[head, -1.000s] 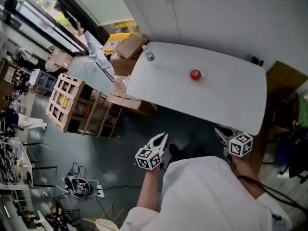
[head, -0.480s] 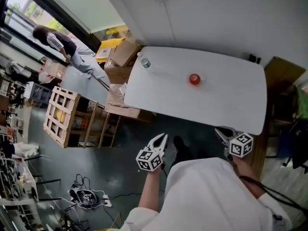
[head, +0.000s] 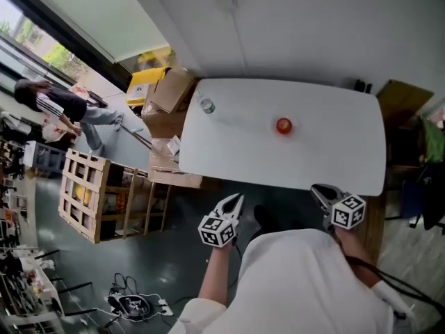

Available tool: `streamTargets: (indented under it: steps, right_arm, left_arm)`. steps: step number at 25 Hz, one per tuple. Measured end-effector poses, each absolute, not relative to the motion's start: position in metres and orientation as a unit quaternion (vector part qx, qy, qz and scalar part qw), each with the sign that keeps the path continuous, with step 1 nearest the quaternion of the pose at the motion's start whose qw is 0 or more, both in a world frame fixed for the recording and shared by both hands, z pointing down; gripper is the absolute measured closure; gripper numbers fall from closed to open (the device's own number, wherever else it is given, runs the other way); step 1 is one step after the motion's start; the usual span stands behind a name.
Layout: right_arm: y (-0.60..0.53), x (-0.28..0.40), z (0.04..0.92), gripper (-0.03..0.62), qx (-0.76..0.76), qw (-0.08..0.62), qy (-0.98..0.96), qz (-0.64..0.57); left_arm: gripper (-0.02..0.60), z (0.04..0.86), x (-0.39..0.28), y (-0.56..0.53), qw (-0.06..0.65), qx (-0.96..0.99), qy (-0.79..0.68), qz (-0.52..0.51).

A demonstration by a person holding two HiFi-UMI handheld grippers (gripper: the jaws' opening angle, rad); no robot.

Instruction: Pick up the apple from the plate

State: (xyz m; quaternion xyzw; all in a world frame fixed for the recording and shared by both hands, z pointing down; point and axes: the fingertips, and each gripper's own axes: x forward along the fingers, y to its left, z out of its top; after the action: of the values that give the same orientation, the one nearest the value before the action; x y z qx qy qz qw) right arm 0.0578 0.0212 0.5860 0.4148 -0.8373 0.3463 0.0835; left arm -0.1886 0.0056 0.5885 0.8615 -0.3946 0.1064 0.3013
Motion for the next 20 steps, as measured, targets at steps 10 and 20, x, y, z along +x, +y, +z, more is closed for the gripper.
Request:
streamTargets:
  steps: [10, 20]
  right_arm:
    - [0.003, 0.028, 0.592, 0.551, 0.469, 0.076, -0.808, 0.347]
    - [0.005, 0.028, 0.596, 0.551, 0.487, 0.077, -0.792, 0.359]
  left_arm:
    - [0.580, 0.601, -0.219, -0.044, 0.295, 0.886, -0.335, 0.127]
    - [0.580, 0.604, -0.194, -0.060, 0.307, 0.895, -0.300, 0.119]
